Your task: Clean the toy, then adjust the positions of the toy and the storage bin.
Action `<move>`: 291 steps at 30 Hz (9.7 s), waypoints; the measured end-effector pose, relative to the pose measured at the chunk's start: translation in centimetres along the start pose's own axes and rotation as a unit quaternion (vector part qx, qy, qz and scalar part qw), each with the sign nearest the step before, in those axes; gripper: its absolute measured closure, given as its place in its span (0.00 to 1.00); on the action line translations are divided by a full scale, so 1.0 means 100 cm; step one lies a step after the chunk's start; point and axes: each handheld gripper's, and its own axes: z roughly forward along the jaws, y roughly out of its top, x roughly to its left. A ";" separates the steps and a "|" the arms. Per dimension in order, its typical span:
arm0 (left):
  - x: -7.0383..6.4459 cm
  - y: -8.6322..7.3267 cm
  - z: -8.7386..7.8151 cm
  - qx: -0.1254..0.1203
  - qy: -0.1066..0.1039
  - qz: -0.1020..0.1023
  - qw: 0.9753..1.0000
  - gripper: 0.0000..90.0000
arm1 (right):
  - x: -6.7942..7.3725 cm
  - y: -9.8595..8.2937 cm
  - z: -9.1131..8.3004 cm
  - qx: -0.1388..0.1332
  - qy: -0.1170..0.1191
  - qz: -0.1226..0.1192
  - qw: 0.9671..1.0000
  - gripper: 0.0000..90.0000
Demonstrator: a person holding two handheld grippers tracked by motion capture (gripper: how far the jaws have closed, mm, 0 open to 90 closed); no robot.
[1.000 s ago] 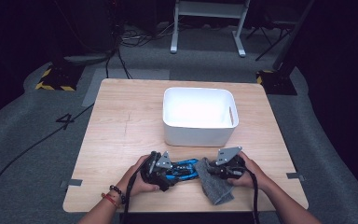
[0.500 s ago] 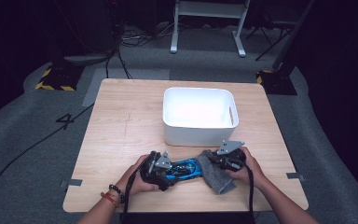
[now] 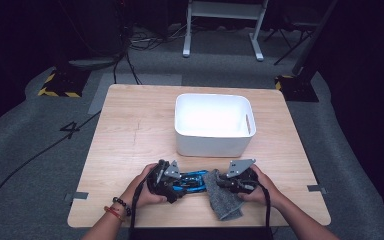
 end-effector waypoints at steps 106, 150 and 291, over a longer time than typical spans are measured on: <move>-0.013 0.087 -0.029 -0.128 0.058 0.029 0.990 0.28 | -0.043 -0.030 -0.018 0.012 -0.010 0.054 0.998 0.83; -0.018 0.087 -0.045 -0.221 0.022 0.030 0.974 0.29 | -0.020 0.001 -0.105 -0.195 -0.034 0.017 0.980 0.88; -0.039 0.097 -0.038 -0.274 -0.108 0.074 0.953 0.29 | -0.008 0.019 -0.084 -0.236 0.004 0.025 0.971 0.88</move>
